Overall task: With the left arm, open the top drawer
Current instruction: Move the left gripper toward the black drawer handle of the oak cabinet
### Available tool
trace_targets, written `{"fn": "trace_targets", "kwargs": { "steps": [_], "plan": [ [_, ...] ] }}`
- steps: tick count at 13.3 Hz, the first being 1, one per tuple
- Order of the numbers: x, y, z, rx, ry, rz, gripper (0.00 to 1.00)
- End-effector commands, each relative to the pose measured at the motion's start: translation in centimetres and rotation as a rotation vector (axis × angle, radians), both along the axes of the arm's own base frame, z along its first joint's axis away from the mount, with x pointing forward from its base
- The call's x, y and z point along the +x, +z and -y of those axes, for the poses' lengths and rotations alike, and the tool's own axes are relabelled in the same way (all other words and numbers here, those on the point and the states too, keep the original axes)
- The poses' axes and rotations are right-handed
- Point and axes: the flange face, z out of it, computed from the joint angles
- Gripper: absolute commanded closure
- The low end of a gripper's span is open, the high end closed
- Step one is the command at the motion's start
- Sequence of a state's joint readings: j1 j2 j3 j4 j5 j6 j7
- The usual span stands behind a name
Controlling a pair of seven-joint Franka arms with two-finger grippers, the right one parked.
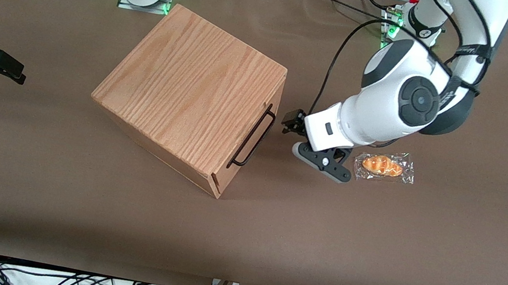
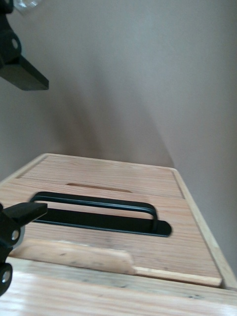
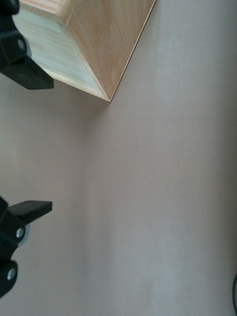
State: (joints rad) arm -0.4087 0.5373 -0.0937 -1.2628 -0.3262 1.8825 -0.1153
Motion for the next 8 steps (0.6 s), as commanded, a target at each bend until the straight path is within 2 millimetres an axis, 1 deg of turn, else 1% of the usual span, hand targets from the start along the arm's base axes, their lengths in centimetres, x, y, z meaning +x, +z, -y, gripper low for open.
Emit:
{"fn": "trace_targets", "kwargs": {
  "steps": [1, 3, 4, 6, 8],
  "plan": [
    [0.8, -0.7, 1.6, -0.035, 0.021, 0.033, 0.00],
    [0.3, -2.4, 3.2, -0.028, -0.001, 0.018, 0.00],
    [-0.3, -3.0, 4.3, -0.024, -0.018, 0.011, 0.00],
    [-0.3, -4.7, 4.8, -0.015, -0.032, -0.003, 0.00],
    [-0.3, -5.7, 5.1, -0.012, -0.035, -0.003, 0.00]
  ]
}}
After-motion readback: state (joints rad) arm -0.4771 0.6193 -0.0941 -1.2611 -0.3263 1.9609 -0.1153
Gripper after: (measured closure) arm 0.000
